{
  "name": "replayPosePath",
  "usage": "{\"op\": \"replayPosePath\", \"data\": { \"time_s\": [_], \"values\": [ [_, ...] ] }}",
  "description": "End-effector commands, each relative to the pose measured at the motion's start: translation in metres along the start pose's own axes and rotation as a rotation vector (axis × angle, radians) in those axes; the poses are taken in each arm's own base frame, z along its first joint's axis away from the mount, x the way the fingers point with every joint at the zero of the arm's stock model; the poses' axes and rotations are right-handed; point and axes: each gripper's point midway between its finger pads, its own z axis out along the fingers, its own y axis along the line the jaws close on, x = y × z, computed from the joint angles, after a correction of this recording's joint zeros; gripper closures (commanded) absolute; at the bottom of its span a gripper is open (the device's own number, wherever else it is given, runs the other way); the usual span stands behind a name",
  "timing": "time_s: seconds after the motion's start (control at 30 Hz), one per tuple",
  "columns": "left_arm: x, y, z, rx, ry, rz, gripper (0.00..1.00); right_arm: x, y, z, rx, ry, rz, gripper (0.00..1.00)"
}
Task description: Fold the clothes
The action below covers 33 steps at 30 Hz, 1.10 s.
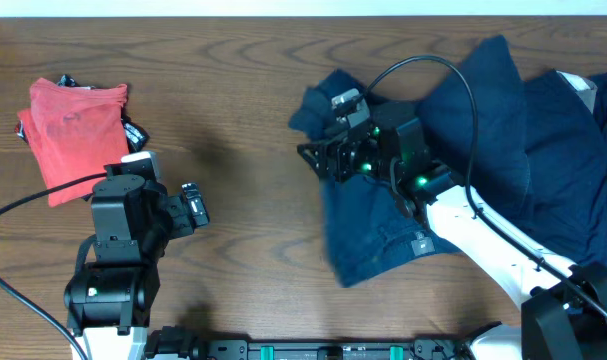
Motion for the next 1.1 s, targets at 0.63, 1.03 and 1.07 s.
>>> {"op": "replayPosePath", "data": {
  "time_s": [0.63, 1.03, 1.07],
  "values": [
    [0.037, -0.08, 0.036, 0.371, 0.379, -0.388, 0.02, 0.079, -0.248, -0.211, 0.837, 0.096, 0.649, 0.01],
    [0.149, -0.134, 0.08, 0.217, 0.874, -0.431, 0.02, 0.101, -0.265, -0.244, 0.9, 0.097, 0.772, 0.01],
    [0.158, -0.138, 0.082, 0.2, 0.901, -0.435, 0.02, 0.101, -0.265, -0.244, 0.9, 0.097, 0.772, 0.01]
  ]
}}
